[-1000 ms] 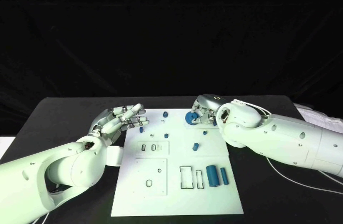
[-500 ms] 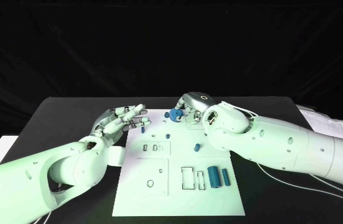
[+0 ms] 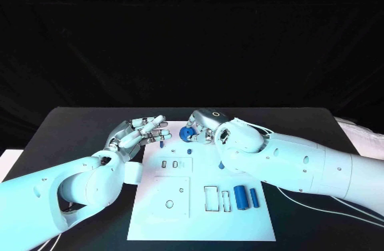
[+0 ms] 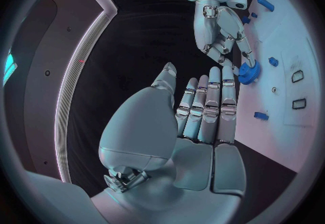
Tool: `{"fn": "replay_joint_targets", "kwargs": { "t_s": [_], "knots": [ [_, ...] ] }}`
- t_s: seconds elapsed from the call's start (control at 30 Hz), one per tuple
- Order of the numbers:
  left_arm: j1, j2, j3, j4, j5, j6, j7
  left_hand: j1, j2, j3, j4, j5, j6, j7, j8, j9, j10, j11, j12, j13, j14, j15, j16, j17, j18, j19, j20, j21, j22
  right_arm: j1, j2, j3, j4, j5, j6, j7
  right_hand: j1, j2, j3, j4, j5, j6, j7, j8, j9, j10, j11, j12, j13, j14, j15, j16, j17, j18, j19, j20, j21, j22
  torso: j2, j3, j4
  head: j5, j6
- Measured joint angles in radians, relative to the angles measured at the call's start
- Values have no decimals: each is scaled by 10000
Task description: Assemble the parts on the task board
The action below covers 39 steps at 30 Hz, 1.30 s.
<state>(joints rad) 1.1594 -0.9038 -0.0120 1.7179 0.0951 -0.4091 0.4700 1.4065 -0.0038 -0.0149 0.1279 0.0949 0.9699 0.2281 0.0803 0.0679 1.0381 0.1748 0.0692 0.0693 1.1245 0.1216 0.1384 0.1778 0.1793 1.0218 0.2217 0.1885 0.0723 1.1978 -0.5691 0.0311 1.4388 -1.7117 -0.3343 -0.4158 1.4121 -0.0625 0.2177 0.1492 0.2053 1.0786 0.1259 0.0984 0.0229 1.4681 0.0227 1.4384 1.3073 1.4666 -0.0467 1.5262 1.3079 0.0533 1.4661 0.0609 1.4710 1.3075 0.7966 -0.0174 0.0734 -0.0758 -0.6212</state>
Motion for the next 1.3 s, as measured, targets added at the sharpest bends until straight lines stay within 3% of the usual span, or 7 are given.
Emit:
{"fn": "replay_joint_targets", "kwargs": {
  "t_s": [0.37, 0.43, 0.5, 0.6, 0.8, 1.0, 1.3],
  "knots": [
    [0, 23, 0, -24, 0, 8, -3, 0, 0, 0, 0, 0, 0, 0, 0, 0, 0, 0, 0, 0, 0, 0, 0, -1, 0, 0, 0, 0, 0, -34, 318, -48, -459, 21, 60, -49, -271, -155, 149, 69, -59, 0, 0, -229, 1, -2, 3, -203, 8, 0, 1, -1, -2, -1, 0, 0, 47, -1, -1, 12, -3, 28, -25],
    [0, 24, 0, -25, 0, 10, -3, 0, 0, 0, 0, 0, 0, 0, 0, 0, 0, 0, 0, 0, 0, 0, 0, -1, 0, 0, 0, 0, 0, -44, 342, -51, -504, 21, 46, -67, -468, -165, 163, 78, -141, -63, 31, -328, 3, -23, 106, -343, 7, -5, 17, -1, -2, 0, 0, 0, 47, -1, -1, 12, -4, 29, -32],
    [0, 25, 0, -25, 0, 13, -5, 25, 25, 0, 0, 0, 0, 0, 0, 0, 0, 0, 0, 0, 0, 0, 0, 1, 1, 0, 0, -3, 0, -53, 370, -64, -533, 23, 42, -73, -578, -277, 193, 86, -223, -614, 138, -334, 429, -29, 261, -507, 7, -1, 154, -1, -2, 0, 1, 14, 47, -1, -1, 12, -4, 29, -44],
    [0, 24, 0, -27, 0, 16, -8, 41, 40, 0, 0, 0, 0, 0, 0, 0, 0, 0, 0, 0, 0, 0, 0, 12, 0, 0, 0, -48, -9, -78, 405, -86, -574, 38, 53, -79, -769, -474, -2, 126, -355, -1181, 242, -354, 443, -37, 324, -664, 7, 1, 257, -1, -2, 1, 0, 148, 47, -2, -2, 12, -7, 41, -46],
    [0, 20, 0, -28, 0, 20, -14, 52, 52, 26, -26, 0, 0, 0, 0, 0, 0, 0, 0, 0, 0, 0, 0, 11, 0, 0, 0, -48, -8, -99, 410, -97, -588, 90, 157, -83, -1069, -774, -308, 430, -600, -1327, 317, -354, 435, -2, 360, -723, 7, -18, 308, -1, -3, 0, -1, 220, 47, -1, -7, 11, -9, 48, -53],
    [0, 15, 0, -28, 1, 21, -23, 52, 52, -3, -55, 0, 0, 0, 0, 0, 0, 0, 0, 0, 0, 0, 0, 20, 1, 0, 0, -48, -8, -94, 387, -92, -568, 158, 217, -83, -1285, -606, -446, 679, -585, -1110, 227, -328, 479, -1, 360, -724, 6, -18, 307, 37, -4, -1, -1, 219, 47, 6, -7, 10, -11, 49, -56],
    [0, 8, 0, -24, 1, 21, -39, 52, 52, -3, -55, 0, 0, 0, 0, 0, 0, 0, 0, 0, 0, 0, 1, 19, 0, 0, 0, -48, -8, -91, 397, -90, -683, 513, 398, -122, -1976, -231, -530, 1245, -19, -1021, 193, -300, 472, -1, 359, -683, 5, -19, 307, 60, -4, 0, -1, 219, 46, 5, -7, 12, -13, 58, -56]
  ]
}}
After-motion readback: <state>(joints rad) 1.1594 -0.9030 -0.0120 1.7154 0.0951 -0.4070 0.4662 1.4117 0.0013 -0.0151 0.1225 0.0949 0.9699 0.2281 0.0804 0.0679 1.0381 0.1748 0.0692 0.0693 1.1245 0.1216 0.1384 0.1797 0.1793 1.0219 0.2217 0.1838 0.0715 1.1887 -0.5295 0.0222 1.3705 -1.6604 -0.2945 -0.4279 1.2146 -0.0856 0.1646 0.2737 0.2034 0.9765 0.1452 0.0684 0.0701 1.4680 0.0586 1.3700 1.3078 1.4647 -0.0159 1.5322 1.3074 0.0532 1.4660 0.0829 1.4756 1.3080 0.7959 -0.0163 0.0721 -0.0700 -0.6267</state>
